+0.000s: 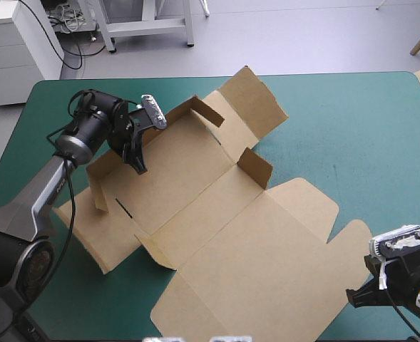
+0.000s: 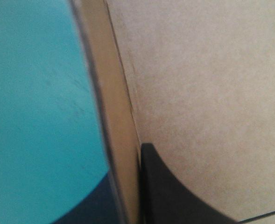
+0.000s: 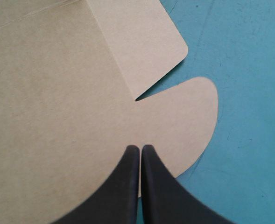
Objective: Fold the box
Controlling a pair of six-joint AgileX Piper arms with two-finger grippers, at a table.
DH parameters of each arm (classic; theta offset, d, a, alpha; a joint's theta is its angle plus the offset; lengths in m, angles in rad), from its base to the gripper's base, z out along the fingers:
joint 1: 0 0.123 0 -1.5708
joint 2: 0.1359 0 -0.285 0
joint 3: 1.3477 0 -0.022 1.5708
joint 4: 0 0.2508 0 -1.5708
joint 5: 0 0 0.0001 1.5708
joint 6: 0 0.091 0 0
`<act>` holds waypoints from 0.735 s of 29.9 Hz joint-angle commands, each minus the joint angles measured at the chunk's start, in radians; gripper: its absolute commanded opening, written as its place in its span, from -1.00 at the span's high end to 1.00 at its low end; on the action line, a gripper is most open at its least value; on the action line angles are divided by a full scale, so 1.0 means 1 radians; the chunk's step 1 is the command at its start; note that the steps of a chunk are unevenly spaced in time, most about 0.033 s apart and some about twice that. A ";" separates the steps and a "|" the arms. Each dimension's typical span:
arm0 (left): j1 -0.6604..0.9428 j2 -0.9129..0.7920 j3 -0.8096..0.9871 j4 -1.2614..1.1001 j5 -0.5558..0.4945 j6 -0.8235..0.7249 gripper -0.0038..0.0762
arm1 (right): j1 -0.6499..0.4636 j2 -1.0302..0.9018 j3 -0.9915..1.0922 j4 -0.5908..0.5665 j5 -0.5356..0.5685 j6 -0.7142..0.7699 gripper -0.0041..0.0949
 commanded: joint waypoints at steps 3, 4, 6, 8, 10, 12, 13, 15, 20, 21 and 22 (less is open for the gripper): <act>-0.029 -0.045 -0.038 0.058 -0.190 0.150 0.92 | -0.003 0.007 -0.023 -0.003 -0.051 0.040 0.92; -0.031 -0.045 -0.038 0.056 -0.213 0.173 0.92 | -0.003 0.007 -0.023 -0.003 -0.052 0.040 0.92; -0.030 -0.045 -0.038 0.054 -0.248 0.192 0.92 | -0.003 0.007 -0.023 -0.003 -0.052 0.040 0.92; -0.032 -0.045 -0.038 0.051 -0.270 0.192 0.92 | -0.003 0.007 -0.023 -0.003 -0.052 0.040 0.92; -0.045 -0.045 -0.038 0.053 -0.270 0.192 0.92 | -0.003 0.007 -0.023 -0.003 -0.052 0.040 0.92; -0.069 -0.045 -0.038 0.057 -0.263 0.194 0.92 | -0.003 0.007 -0.023 -0.003 -0.052 0.040 0.92; -0.091 -0.045 -0.036 0.059 -0.265 0.197 0.92 | -0.003 0.007 -0.023 -0.003 -0.052 0.040 0.92; -0.133 -0.045 -0.036 0.062 -0.267 0.212 0.92 | -0.003 0.007 -0.023 -0.003 -0.052 0.040 0.92; -0.247 -0.045 -0.033 0.095 -0.271 0.194 0.92 | -0.003 0.007 -0.023 -0.003 -0.052 0.040 0.92; -0.268 -0.045 -0.030 0.124 -0.275 0.167 0.92 | -0.003 0.007 -0.023 -0.003 -0.052 0.040 0.92; -0.289 -0.045 -0.024 0.163 -0.284 0.130 0.92 | -0.003 0.007 -0.023 -0.003 -0.051 0.040 0.92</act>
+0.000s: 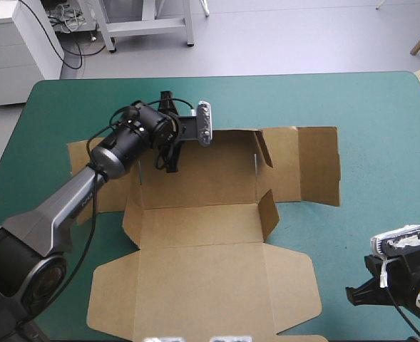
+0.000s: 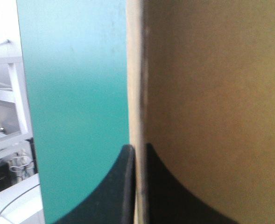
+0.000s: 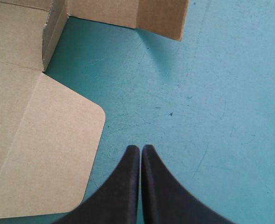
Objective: Fold the box
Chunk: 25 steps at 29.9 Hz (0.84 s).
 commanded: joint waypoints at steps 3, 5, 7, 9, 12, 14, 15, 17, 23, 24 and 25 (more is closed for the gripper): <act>-0.096 -0.052 0.005 0.186 -0.079 -0.162 0.92 | -0.003 0.007 -0.023 -0.004 -0.051 -0.001 0.92; -0.120 -0.059 0.023 0.247 -0.106 -0.214 0.92 | -0.003 0.007 -0.023 -0.004 -0.051 -0.001 0.92; -0.141 -0.076 0.051 0.300 -0.148 -0.270 0.92 | -0.003 0.007 -0.023 -0.008 -0.051 -0.001 0.92; -0.157 -0.101 0.088 0.366 -0.194 -0.346 0.92 | -0.003 0.007 -0.023 -0.010 -0.051 -0.001 0.92; -0.184 -0.143 0.157 0.504 -0.246 -0.492 0.92 | -0.003 0.007 -0.023 -0.010 -0.052 -0.001 0.92; -0.198 -0.165 0.202 0.605 -0.261 -0.584 0.92 | -0.003 0.007 -0.023 -0.010 -0.052 -0.001 0.92; -0.209 -0.180 0.233 0.670 -0.264 -0.655 0.92 | -0.003 0.007 -0.023 -0.010 -0.052 -0.001 0.92; -0.223 -0.201 0.275 0.783 -0.259 -0.759 0.92 | -0.003 0.007 -0.023 -0.010 -0.052 -0.001 0.92; -0.259 -0.241 0.408 1.046 -0.210 -1.002 0.92 | -0.003 0.007 -0.023 -0.010 -0.056 -0.001 0.92; -0.267 -0.246 0.428 1.067 -0.199 -1.017 0.92 | -0.003 0.007 -0.023 -0.010 -0.056 -0.001 0.92; -0.272 -0.248 0.447 1.074 -0.197 -1.017 0.92 | -0.003 0.007 -0.023 -0.010 -0.056 -0.001 0.92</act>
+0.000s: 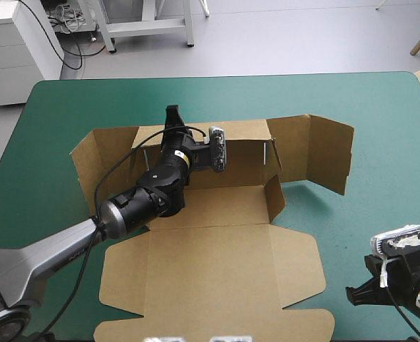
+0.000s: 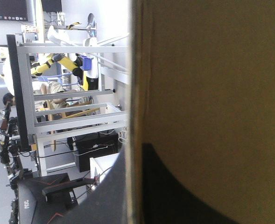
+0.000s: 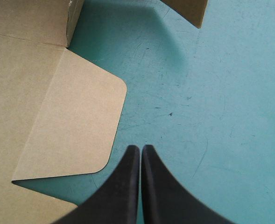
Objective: Fold the box
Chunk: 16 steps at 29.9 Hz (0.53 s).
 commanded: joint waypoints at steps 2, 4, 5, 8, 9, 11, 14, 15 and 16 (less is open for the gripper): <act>-0.032 -0.066 0.042 0.114 0.015 -0.070 0.92 | -0.003 0.007 -0.023 -0.009 -0.056 0.000 0.92; -0.053 -0.072 0.069 0.118 0.023 -0.078 0.92 | -0.003 0.009 -0.023 -0.009 -0.056 0.007 0.92; -0.067 -0.074 0.080 0.118 0.033 -0.086 0.92 | -0.003 0.009 -0.023 -0.009 -0.056 0.009 0.92; -0.106 -0.081 0.098 0.123 0.087 -0.114 0.92 | -0.003 0.009 -0.023 -0.009 -0.058 0.009 0.92; -0.119 -0.082 0.101 0.123 0.098 -0.114 0.92 | -0.003 0.009 -0.023 -0.010 -0.058 0.009 0.92; -0.146 -0.088 0.103 0.127 0.118 -0.135 0.92 | -0.003 0.009 -0.023 -0.010 -0.060 0.011 0.92; -0.184 -0.089 0.104 0.174 0.170 -0.207 0.92 | -0.003 0.009 -0.023 -0.010 -0.060 0.025 0.92; -0.197 -0.089 0.104 0.185 0.184 -0.227 0.92 | -0.003 0.009 -0.023 -0.010 -0.060 0.030 0.92; -0.207 -0.089 0.104 0.198 0.198 -0.250 0.92 | -0.003 0.009 -0.023 -0.010 -0.060 0.030 0.92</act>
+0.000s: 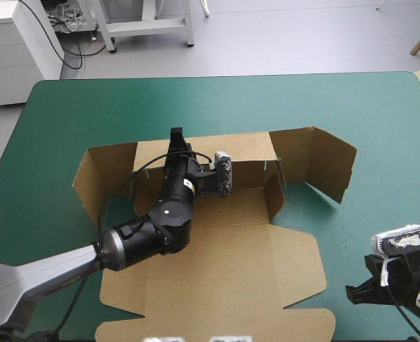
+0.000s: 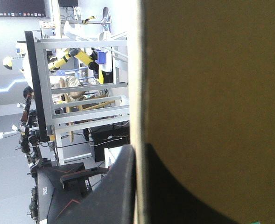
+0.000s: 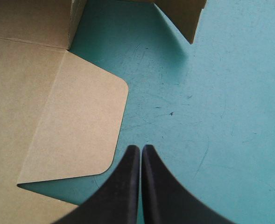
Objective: Fold the box
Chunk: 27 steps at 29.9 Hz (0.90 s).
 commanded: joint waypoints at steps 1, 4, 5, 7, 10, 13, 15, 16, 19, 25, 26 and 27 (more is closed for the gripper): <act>-0.048 -0.038 -0.017 0.085 0.030 -0.086 0.92 | -0.003 0.009 -0.023 -0.010 -0.059 0.007 0.91; -0.072 -0.038 0.019 0.151 0.050 -0.132 0.92 | -0.003 0.009 -0.023 -0.010 -0.059 0.019 0.74; -0.081 -0.038 0.035 0.177 0.062 -0.151 0.92 | -0.003 0.009 -0.023 -0.010 -0.059 0.021 0.61; -0.089 -0.038 0.060 0.204 0.072 -0.160 0.92 | -0.003 0.009 -0.023 -0.010 -0.059 0.021 0.23; -0.091 -0.038 0.070 0.205 0.080 -0.160 0.92 | -0.003 0.009 -0.023 -0.010 -0.059 0.025 -0.45; -0.091 -0.038 0.070 0.209 0.082 -0.168 0.92 | -0.003 0.009 -0.023 -0.019 -0.082 0.025 -0.91; -0.091 -0.038 0.070 0.212 0.088 -0.198 0.92 | -0.003 0.009 -0.023 -0.021 -0.109 0.021 -0.97; -0.091 -0.038 0.070 0.212 0.092 -0.210 0.92 | -0.003 0.009 -0.023 -0.021 -0.128 0.021 -0.96; -0.091 -0.038 0.070 0.212 0.095 -0.238 0.92 | -0.003 0.009 -0.023 -0.021 -0.186 0.033 -0.96; -0.091 -0.038 0.070 0.212 0.097 -0.238 0.92 | -0.003 0.092 -0.060 -0.023 -0.287 0.082 -0.96; -0.091 -0.036 0.070 0.212 0.097 -0.238 0.92 | -0.003 0.124 -0.083 -0.023 -0.302 0.092 -0.96; -0.091 -0.036 0.070 0.212 0.097 -0.238 0.92 | -0.003 0.160 -0.113 -0.023 -0.312 0.098 -0.96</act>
